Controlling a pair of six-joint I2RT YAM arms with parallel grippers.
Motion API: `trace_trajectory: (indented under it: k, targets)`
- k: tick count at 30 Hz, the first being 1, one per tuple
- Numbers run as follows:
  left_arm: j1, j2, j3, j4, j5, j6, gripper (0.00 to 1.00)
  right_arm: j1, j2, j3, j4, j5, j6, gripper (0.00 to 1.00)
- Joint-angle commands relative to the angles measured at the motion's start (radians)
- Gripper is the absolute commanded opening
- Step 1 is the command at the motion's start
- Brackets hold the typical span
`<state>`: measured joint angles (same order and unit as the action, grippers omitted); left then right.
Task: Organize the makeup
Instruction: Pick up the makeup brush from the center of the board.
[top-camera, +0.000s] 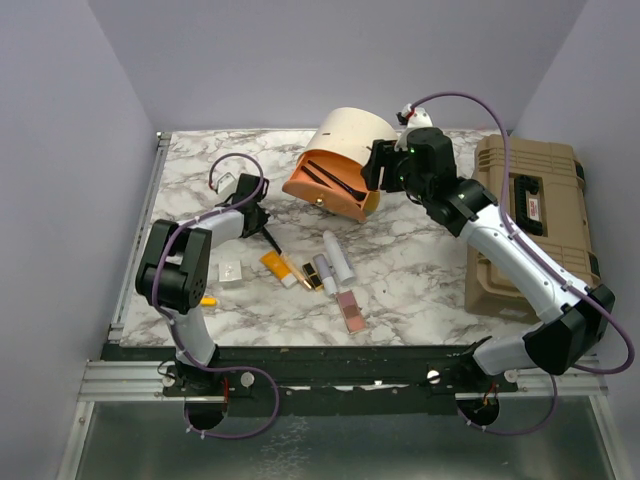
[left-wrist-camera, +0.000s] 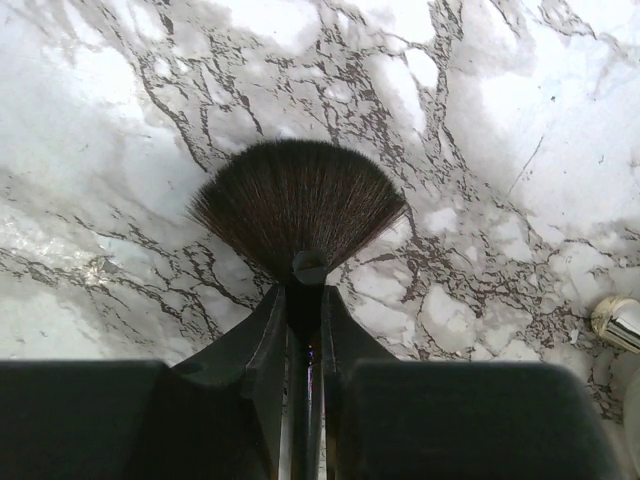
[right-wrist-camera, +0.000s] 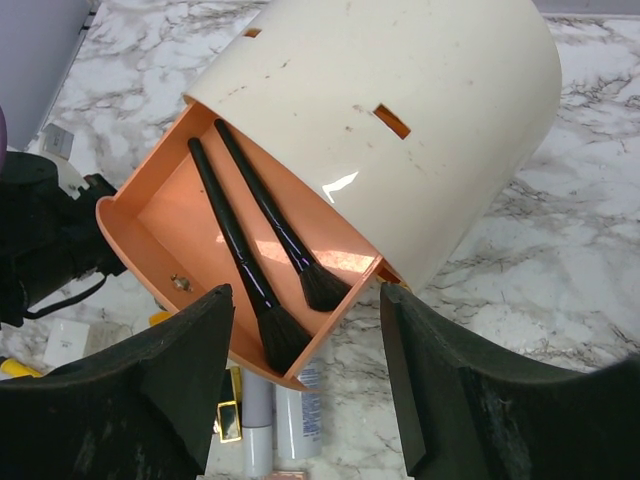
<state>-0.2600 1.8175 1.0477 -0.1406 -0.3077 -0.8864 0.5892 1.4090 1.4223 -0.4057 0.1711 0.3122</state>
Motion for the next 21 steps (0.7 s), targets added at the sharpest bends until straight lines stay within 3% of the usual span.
trace_trajectory:
  k: [1,8,21]
  targets:
    - [0.019,-0.025,-0.013,-0.077,0.031,-0.020,0.00,0.003,0.018,0.046,-0.011,-0.039,-0.028,0.67]
    - [0.080,-0.139,-0.044,-0.054,0.095,-0.041,0.00,0.002,-0.023,0.005,0.078,-0.308,-0.026,0.77]
    - [0.138,-0.374,-0.116,-0.040,0.154,-0.053,0.00,0.003,-0.039,-0.013,0.124,-0.569,-0.027,0.79]
